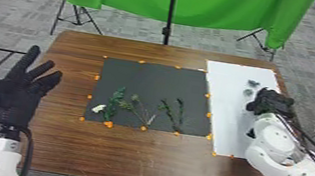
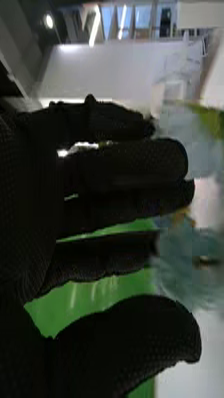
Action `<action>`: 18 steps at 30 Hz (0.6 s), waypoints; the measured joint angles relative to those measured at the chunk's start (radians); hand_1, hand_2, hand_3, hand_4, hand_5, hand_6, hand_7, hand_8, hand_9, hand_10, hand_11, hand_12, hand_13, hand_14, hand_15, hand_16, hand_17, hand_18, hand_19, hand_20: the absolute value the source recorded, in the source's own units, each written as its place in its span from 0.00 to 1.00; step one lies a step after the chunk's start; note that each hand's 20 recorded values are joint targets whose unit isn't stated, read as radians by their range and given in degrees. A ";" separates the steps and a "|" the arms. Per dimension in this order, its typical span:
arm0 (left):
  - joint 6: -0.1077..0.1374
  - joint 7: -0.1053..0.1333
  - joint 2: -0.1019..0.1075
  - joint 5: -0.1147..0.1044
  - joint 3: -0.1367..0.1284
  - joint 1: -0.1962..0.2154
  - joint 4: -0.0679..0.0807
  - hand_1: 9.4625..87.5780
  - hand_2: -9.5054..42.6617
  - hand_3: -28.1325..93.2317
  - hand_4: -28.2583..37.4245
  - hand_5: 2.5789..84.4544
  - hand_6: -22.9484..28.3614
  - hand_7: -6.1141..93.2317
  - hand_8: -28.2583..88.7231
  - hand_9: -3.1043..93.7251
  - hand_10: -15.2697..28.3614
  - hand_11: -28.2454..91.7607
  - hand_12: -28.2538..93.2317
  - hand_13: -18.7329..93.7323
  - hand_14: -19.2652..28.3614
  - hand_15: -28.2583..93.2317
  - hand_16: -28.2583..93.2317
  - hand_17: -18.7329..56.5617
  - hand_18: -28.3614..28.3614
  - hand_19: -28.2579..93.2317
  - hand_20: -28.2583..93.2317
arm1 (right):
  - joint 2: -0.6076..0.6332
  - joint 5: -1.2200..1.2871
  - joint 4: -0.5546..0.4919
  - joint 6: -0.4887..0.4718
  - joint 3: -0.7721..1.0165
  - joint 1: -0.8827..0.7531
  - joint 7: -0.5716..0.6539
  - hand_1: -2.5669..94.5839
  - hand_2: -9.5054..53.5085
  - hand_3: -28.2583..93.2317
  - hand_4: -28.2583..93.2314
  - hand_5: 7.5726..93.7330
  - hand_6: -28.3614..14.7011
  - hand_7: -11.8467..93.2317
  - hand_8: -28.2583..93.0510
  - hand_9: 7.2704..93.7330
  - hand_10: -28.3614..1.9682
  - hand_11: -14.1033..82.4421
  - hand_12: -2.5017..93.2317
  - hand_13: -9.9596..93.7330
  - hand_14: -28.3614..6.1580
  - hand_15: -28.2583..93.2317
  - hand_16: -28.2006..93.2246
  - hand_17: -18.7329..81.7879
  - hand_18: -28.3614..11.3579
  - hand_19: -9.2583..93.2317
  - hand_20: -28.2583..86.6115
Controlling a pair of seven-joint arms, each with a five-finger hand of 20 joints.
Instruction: Arrange flowers
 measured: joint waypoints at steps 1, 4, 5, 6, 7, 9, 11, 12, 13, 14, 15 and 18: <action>0.000 0.000 0.000 -0.001 0.002 -0.002 0.000 0.18 0.31 0.87 0.00 0.34 0.50 0.19 0.15 0.33 0.75 0.40 0.32 0.37 1.00 0.62 0.17 0.14 1.00 0.65 0.43 | -0.005 -0.001 0.005 -0.010 -0.012 0.007 -0.001 0.48 0.00 0.84 0.00 0.70 0.78 0.25 0.13 0.74 0.56 0.43 0.20 0.67 0.52 0.83 0.35 0.36 0.01 0.84 0.67; 0.000 0.000 0.001 -0.002 0.003 -0.004 0.000 0.18 0.31 0.87 0.00 0.34 0.50 0.19 0.15 0.33 0.75 0.40 0.32 0.37 1.00 0.62 0.17 0.13 1.00 0.65 0.43 | -0.017 -0.017 0.015 -0.020 -0.034 0.032 0.002 0.61 0.00 0.75 0.00 0.86 0.78 0.24 0.21 0.92 0.70 0.29 0.35 0.74 0.62 0.80 0.42 0.40 0.06 0.87 0.67; 0.000 0.000 0.002 -0.002 0.003 -0.005 0.000 0.18 0.31 0.87 0.00 0.34 0.50 0.19 0.15 0.33 0.75 0.40 0.32 0.37 1.00 0.62 0.17 0.13 1.00 0.65 0.43 | -0.020 -0.025 0.019 -0.019 -0.042 0.041 0.004 0.63 0.00 0.74 0.00 0.90 0.77 0.25 0.22 0.97 0.73 0.27 0.38 0.77 0.65 0.80 0.44 0.42 0.08 0.89 0.67; 0.000 0.000 0.002 -0.002 0.003 -0.005 0.000 0.18 0.31 0.87 0.00 0.34 0.50 0.19 0.15 0.33 0.75 0.40 0.32 0.37 1.00 0.62 0.17 0.13 1.00 0.65 0.43 | -0.022 -0.034 0.023 -0.016 -0.048 0.047 0.005 0.64 0.00 0.73 0.00 0.92 0.77 0.25 0.23 0.99 0.74 0.27 0.39 0.78 0.66 0.80 0.44 0.43 0.09 0.90 0.67; 0.000 0.000 0.002 -0.002 0.003 -0.006 0.000 0.18 0.31 0.87 0.00 0.34 0.50 0.19 0.15 0.33 0.75 0.40 0.32 0.37 1.00 0.62 0.17 0.13 1.00 0.65 0.43 | -0.024 -0.044 0.026 -0.009 -0.054 0.049 0.006 0.65 0.00 0.73 0.00 0.93 0.77 0.25 0.23 1.00 0.75 0.29 0.40 0.80 0.67 0.80 0.44 0.44 0.11 0.90 0.67; 0.001 0.000 0.002 -0.003 0.003 -0.005 0.000 0.18 0.31 0.87 0.00 0.34 0.50 0.19 0.15 0.33 0.75 0.40 0.32 0.37 1.00 0.62 0.17 0.13 1.00 0.65 0.42 | -0.024 -0.069 0.032 0.014 -0.065 0.048 0.008 0.65 0.00 0.73 0.00 0.94 0.77 0.25 0.24 1.00 0.75 0.31 0.39 0.80 0.67 0.81 0.44 0.44 0.11 0.91 0.67; 0.002 0.001 0.003 -0.005 0.003 -0.004 0.000 0.18 0.31 0.87 0.00 0.34 0.50 0.19 0.15 0.33 0.75 0.40 0.32 0.37 1.00 0.62 0.17 0.13 1.00 0.65 0.42 | -0.023 -0.095 0.034 0.052 -0.071 0.039 0.009 0.65 0.00 0.73 0.00 0.94 0.78 0.25 0.24 1.00 0.76 0.32 0.39 0.80 0.67 0.81 0.43 0.44 0.11 0.91 0.67; 0.002 0.001 0.003 -0.006 0.002 -0.002 0.000 0.18 0.31 0.87 0.00 0.34 0.50 0.19 0.15 0.33 0.75 0.40 0.32 0.37 1.00 0.62 0.17 0.13 1.00 0.65 0.42 | -0.021 -0.105 0.033 0.072 -0.071 0.033 0.009 0.64 0.00 0.74 0.00 0.94 0.78 0.25 0.24 1.00 0.76 0.32 0.39 0.80 0.66 0.81 0.43 0.44 0.11 0.91 0.67; 0.002 0.001 0.004 -0.007 0.001 -0.001 0.000 0.18 0.31 0.87 0.00 0.34 0.50 0.19 0.15 0.33 0.75 0.40 0.32 0.37 1.00 0.62 0.17 0.13 1.00 0.65 0.42 | -0.019 -0.111 0.031 0.090 -0.069 0.025 0.009 0.64 0.00 0.74 0.00 0.94 0.78 0.25 0.24 1.00 0.75 0.32 0.39 0.80 0.66 0.81 0.43 0.44 0.11 0.91 0.67; 0.003 0.001 0.004 -0.007 0.000 0.001 -0.001 0.18 0.31 0.87 0.00 0.34 0.50 0.19 0.15 0.33 0.75 0.40 0.32 0.37 1.00 0.62 0.17 0.13 1.00 0.65 0.42 | -0.016 -0.113 0.026 0.103 -0.065 0.017 0.009 0.64 0.00 0.74 0.00 0.94 0.78 0.25 0.24 1.00 0.75 0.32 0.39 0.80 0.66 0.81 0.43 0.44 0.11 0.91 0.67; 0.003 0.001 0.004 -0.007 -0.001 0.003 -0.001 0.18 0.31 0.87 0.00 0.34 0.50 0.19 0.15 0.33 0.75 0.40 0.32 0.37 1.00 0.62 0.17 0.13 1.00 0.65 0.42 | -0.012 -0.115 0.018 0.112 -0.059 0.009 0.009 0.64 0.00 0.75 0.00 0.94 0.77 0.25 0.24 1.00 0.75 0.32 0.40 0.80 0.66 0.82 0.43 0.44 0.11 0.92 0.67; 0.005 0.003 0.004 -0.009 -0.004 0.008 -0.002 0.17 0.31 0.87 0.00 0.34 0.50 0.18 0.15 0.33 0.75 0.40 0.32 0.37 1.00 0.62 0.17 0.13 1.00 0.65 0.42 | 0.003 -0.124 -0.024 0.121 -0.032 -0.011 0.007 0.63 0.00 0.75 0.00 0.95 0.77 0.25 0.24 1.00 0.74 0.33 0.40 0.80 0.66 0.82 0.43 0.44 0.11 0.92 0.67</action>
